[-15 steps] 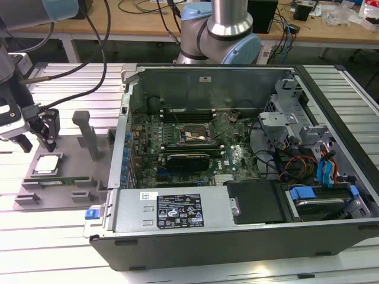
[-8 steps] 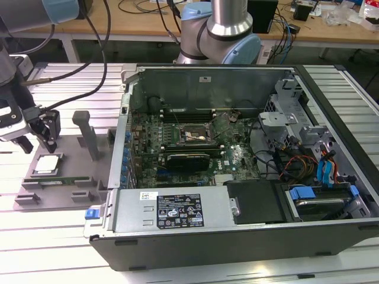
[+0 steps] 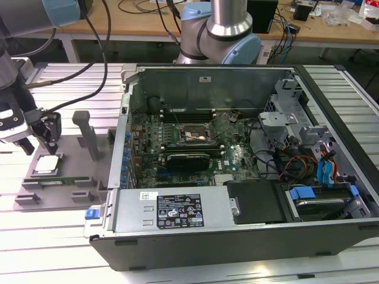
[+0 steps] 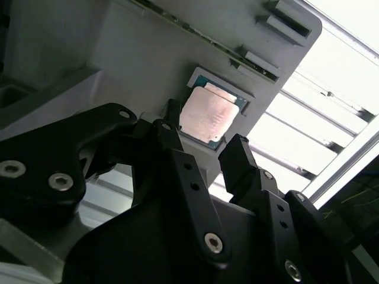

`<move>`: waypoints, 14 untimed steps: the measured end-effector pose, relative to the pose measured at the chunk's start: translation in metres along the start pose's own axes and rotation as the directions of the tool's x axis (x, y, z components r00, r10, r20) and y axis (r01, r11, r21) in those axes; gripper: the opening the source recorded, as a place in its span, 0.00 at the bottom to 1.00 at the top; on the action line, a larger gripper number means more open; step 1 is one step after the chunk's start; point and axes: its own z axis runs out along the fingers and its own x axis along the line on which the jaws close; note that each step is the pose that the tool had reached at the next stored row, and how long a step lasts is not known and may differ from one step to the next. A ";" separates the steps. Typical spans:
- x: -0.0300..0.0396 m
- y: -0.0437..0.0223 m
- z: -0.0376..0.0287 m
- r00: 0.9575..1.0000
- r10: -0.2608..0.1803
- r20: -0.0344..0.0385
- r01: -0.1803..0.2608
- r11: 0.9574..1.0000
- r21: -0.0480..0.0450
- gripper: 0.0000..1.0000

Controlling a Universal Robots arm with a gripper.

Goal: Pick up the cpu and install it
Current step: 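Pick up the cpu and move it towards the insertion slot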

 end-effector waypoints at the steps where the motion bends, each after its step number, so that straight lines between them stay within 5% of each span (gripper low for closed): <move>1: 0.0001 0.0003 0.0009 1.000 0.000 0.000 0.000 1.000 0.000 0.55; 10: 0.0012 0.0027 0.0186 1.000 -0.004 0.000 0.004 1.000 0.000 0.55; 14: 0.0076 0.0035 0.0266 1.000 -0.011 0.001 0.011 1.000 0.000 0.55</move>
